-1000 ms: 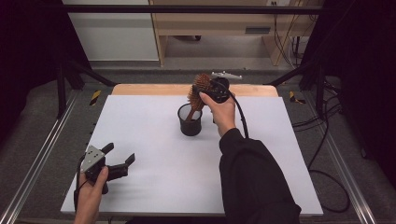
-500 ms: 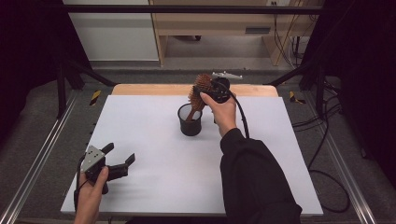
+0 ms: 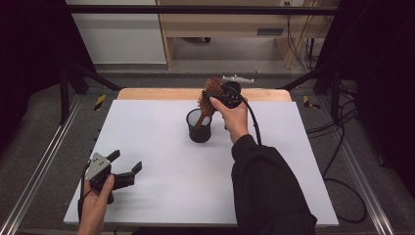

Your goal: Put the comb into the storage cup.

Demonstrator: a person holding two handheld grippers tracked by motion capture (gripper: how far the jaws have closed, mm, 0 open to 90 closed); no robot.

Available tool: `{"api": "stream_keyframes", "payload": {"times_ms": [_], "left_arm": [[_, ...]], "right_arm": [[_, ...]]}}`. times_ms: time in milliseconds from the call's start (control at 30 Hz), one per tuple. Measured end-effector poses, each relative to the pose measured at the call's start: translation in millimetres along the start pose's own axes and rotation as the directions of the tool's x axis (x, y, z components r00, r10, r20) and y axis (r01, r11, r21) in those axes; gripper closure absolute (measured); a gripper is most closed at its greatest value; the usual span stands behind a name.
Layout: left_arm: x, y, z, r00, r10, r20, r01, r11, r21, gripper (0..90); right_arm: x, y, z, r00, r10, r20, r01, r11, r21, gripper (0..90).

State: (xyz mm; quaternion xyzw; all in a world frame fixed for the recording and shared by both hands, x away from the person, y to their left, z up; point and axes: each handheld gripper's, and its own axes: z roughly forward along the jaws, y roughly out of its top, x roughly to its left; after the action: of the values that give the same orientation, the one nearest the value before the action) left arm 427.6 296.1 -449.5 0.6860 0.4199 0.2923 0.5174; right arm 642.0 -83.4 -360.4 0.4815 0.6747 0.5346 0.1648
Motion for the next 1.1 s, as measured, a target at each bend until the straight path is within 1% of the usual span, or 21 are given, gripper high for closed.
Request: {"api": "stream_keyframes", "payload": {"times_ms": [33, 167, 367, 767, 933, 1100], "left_arm": [[-0.2, -0.1, 0.3, 1.0, -0.002, 0.006, 0.002, 1.0, -0.001, 5.5], [0.1, 0.0, -0.1, 1.0, 0.0, 0.0, 0.0, 1.0, 0.0, 5.5], [-0.6, 0.0, 0.6, 1.0, -0.001, 0.007, 0.001, 1.0, -0.001, 5.5], [-0.6, -0.1, 0.8, 0.9999, -0.001, 0.012, 0.001, 1.0, 0.001, 5.5], [-1.5, -0.3, 1.4, 0.9998, 0.0, 0.019, 0.0, 1.0, 0.003, 5.7], [-1.5, -0.3, 1.5, 0.9998, 0.0, 0.02, -0.001, 1.0, 0.004, 5.7]], "right_arm": [[-0.1, 0.0, -0.1, 1.0, 0.0, 0.001, 0.0, 1.0, 0.0, 37.4], [-0.6, 0.5, -0.8, 0.9999, -0.006, 0.009, 0.006, 1.0, 0.0, 36.1], [-2.2, 0.8, -2.2, 0.9999, -0.009, 0.014, 0.009, 1.0, 0.001, 35.4], [-3.4, 0.7, -3.3, 0.9998, -0.011, 0.015, 0.011, 1.0, 0.009, 34.4], [-4.9, -0.8, -3.4, 0.9998, -0.014, 0.017, 0.014, 1.0, 0.023, 31.0], [-6.0, -1.8, -4.4, 0.9998, -0.011, 0.016, 0.011, 1.0, 0.023, 31.0]]}}
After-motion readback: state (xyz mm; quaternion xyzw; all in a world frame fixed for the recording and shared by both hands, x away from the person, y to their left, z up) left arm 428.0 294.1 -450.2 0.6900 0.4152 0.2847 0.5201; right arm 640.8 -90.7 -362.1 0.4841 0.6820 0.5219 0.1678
